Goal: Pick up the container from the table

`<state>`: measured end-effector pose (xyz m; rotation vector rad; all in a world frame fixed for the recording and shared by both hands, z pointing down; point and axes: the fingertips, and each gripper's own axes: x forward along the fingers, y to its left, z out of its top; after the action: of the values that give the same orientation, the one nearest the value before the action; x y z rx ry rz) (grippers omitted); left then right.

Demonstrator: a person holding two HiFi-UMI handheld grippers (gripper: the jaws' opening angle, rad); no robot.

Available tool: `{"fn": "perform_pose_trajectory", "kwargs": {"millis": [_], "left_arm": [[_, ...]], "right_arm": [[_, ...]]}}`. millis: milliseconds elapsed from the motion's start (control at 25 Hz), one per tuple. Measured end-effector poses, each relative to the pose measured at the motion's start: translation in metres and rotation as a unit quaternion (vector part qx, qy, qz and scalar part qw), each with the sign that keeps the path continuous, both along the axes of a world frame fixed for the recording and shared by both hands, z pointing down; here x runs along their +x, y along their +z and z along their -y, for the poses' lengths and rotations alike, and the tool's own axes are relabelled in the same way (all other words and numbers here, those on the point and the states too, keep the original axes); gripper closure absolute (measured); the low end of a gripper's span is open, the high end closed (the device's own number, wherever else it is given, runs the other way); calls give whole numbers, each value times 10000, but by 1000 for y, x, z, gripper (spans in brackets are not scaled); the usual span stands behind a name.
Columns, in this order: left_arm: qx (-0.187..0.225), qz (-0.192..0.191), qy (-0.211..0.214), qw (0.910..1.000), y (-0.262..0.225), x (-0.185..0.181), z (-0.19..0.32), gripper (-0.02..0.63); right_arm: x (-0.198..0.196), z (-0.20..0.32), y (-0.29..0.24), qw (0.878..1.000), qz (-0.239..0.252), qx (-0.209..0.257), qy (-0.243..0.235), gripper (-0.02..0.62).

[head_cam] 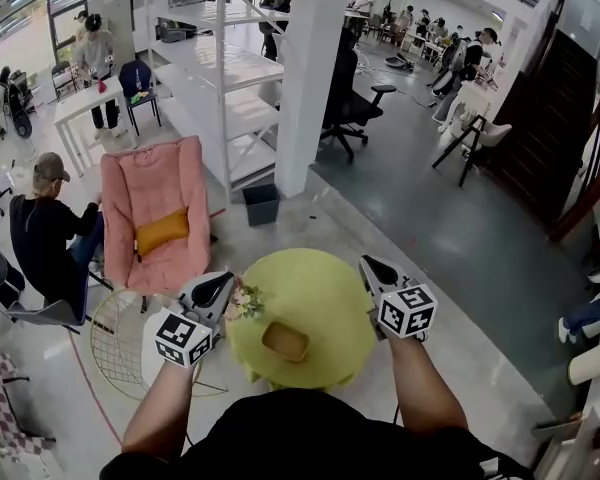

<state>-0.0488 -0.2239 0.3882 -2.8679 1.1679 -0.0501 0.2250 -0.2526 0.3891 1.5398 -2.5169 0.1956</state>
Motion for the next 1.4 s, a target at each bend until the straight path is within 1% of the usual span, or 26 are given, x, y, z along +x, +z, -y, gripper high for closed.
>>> {"fn": "perform_pose_trajectory", "kwargs": {"millis": [240, 440, 1040, 1240, 1400], "left_arm": [[-119, -33, -76, 9999, 16, -6, -3, 589], [-221, 267, 1, 9994, 31, -4, -7, 589], [-314, 433, -68, 9985, 55, -9, -15, 589], [-425, 429, -79, 9981, 63, -13, -14, 589], [-487, 407, -165, 9978, 73, -20, -12, 589]], "right_arm": [[-9, 2, 13, 9999, -42, -103, -79, 588], [-15, 3, 17, 9998, -54, -176, -99, 588], [-25, 2, 57, 9987, -77, -478, -143, 588], [-30, 6, 68, 9980, -118, -598, -186, 588], [-35, 6, 79, 9973, -165, -673, -230, 588]]}}
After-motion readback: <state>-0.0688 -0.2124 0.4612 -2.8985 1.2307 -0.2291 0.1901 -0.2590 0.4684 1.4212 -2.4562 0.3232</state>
